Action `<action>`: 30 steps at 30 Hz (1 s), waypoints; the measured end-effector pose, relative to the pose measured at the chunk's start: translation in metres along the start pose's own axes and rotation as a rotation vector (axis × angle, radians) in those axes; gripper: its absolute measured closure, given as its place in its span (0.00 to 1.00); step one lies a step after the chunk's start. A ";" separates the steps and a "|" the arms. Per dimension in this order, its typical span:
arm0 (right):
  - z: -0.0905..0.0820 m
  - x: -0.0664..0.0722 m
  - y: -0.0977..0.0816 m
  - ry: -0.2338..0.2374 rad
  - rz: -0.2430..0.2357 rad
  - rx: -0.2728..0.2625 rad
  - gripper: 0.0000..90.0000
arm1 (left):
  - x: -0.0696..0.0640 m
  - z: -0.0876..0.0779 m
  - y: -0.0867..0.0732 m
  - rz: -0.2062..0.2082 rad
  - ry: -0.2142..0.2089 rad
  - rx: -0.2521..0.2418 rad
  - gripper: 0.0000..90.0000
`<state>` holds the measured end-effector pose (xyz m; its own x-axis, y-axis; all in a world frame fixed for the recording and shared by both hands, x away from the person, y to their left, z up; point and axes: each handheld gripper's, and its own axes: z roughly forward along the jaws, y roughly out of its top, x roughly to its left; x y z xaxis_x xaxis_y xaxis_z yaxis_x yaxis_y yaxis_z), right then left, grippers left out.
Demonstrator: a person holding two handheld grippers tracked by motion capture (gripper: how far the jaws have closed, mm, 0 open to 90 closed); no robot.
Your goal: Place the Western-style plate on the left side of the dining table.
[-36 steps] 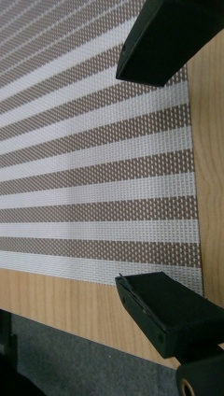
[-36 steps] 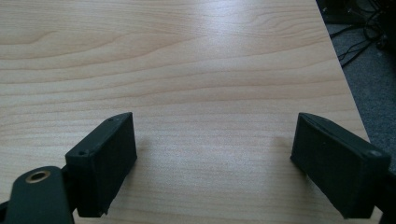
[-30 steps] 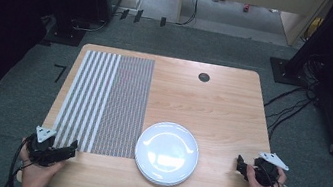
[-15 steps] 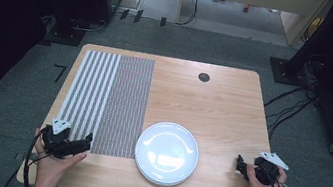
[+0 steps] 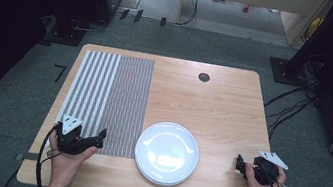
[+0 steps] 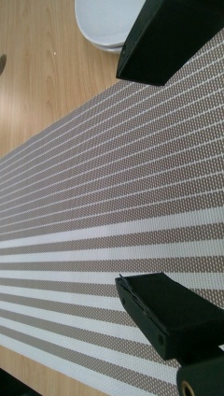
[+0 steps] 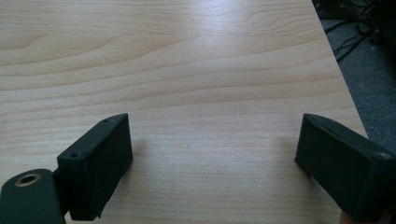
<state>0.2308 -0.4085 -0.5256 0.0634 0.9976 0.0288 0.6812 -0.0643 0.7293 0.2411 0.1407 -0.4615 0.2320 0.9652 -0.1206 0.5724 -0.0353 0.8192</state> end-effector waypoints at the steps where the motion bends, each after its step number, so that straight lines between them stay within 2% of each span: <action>1: 0.000 0.000 0.000 0.000 0.000 0.000 0.11 | 0.000 0.000 0.000 0.000 0.000 0.000 0.03; 5: -0.002 0.003 -0.001 -0.038 0.035 -0.016 0.15 | -0.005 -0.001 -0.001 0.011 -0.009 -0.004 0.03; 6: -0.005 0.008 0.000 -0.015 0.043 -0.026 0.15 | -0.006 0.000 -0.001 0.009 -0.013 -0.003 0.03; 9: -0.010 0.015 0.006 0.013 0.044 -0.047 0.15 | -0.007 0.001 -0.002 0.007 -0.017 0.000 0.05; 12: -0.014 0.022 0.011 0.023 0.040 -0.058 0.15 | -0.009 0.002 -0.003 0.010 -0.020 0.001 0.05; 14: -0.017 0.030 0.014 0.045 0.048 -0.063 0.15 | -0.012 0.003 -0.003 0.013 -0.029 0.003 0.05; 16: -0.019 0.043 0.016 0.063 0.033 -0.060 0.15 | -0.017 0.005 -0.004 0.015 -0.046 0.010 0.05; 22: -0.021 0.065 0.018 0.107 0.015 -0.066 0.16 | -0.022 0.006 -0.005 0.021 -0.058 0.010 0.05; 23: -0.022 0.073 0.019 0.121 0.013 -0.064 0.16 | -0.023 0.006 -0.005 0.024 -0.060 0.010 0.06; 30: -0.023 0.089 0.019 0.146 0.004 -0.077 0.16 | -0.028 0.007 -0.007 0.026 -0.068 0.018 0.06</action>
<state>0.2322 -0.3202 -0.4935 -0.0447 0.9910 0.1265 0.6226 -0.0714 0.7793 0.2360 0.1117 -0.4675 0.2995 0.9441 -0.1377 0.5791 -0.0652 0.8126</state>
